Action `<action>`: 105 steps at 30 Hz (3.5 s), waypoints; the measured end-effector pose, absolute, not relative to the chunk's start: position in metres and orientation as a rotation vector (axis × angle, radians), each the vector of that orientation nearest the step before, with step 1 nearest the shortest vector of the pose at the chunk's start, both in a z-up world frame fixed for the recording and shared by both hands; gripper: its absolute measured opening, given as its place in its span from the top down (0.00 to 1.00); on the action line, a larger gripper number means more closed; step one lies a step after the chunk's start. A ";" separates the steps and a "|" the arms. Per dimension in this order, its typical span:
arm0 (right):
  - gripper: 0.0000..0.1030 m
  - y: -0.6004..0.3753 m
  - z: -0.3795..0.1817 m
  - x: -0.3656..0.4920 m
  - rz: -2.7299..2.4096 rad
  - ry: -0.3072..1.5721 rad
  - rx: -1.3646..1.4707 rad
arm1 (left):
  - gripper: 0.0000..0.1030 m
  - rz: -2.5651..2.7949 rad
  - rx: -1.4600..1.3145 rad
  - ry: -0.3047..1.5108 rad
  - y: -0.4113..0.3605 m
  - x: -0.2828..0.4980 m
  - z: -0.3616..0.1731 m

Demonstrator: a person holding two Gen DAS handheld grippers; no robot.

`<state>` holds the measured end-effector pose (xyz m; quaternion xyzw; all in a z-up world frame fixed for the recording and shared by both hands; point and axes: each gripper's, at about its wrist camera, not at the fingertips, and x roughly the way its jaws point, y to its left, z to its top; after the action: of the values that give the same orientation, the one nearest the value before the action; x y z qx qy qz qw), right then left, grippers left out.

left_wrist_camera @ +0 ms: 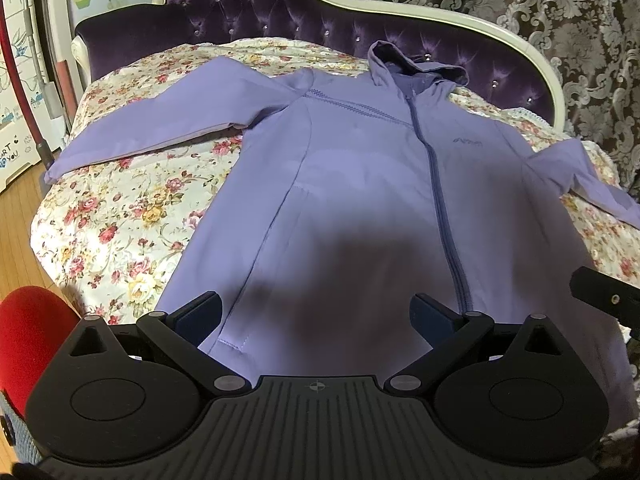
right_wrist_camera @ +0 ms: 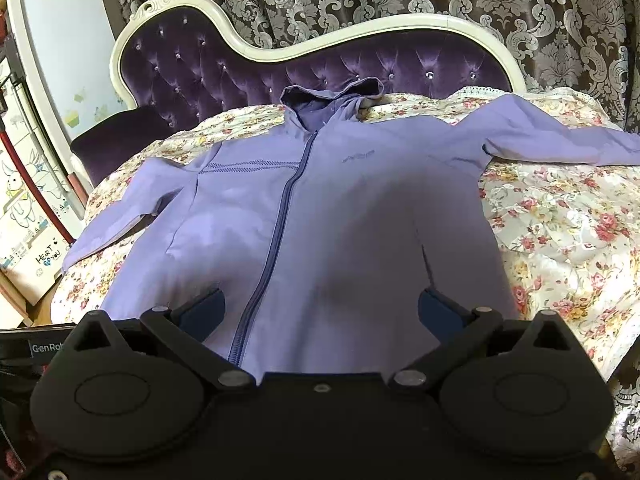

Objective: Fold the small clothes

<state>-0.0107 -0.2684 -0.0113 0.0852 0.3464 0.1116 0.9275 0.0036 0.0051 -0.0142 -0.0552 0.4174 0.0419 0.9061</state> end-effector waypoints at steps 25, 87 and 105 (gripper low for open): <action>0.01 -0.268 -0.019 -0.009 0.235 0.755 0.184 | 0.01 0.090 -0.108 0.867 0.006 0.002 -0.016; 0.01 -0.478 -0.018 0.129 -0.067 0.705 0.573 | 0.01 -0.134 -0.108 0.681 -0.011 0.155 0.018; 0.25 -0.627 -0.078 0.201 -0.426 0.603 0.719 | 0.01 -0.028 -0.045 0.830 0.001 0.197 -0.054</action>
<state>0.2013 -0.6265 -0.0781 0.3439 0.2885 -0.2036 0.8701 0.1968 0.0013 -0.0541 -0.0217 0.4032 -0.0136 0.9147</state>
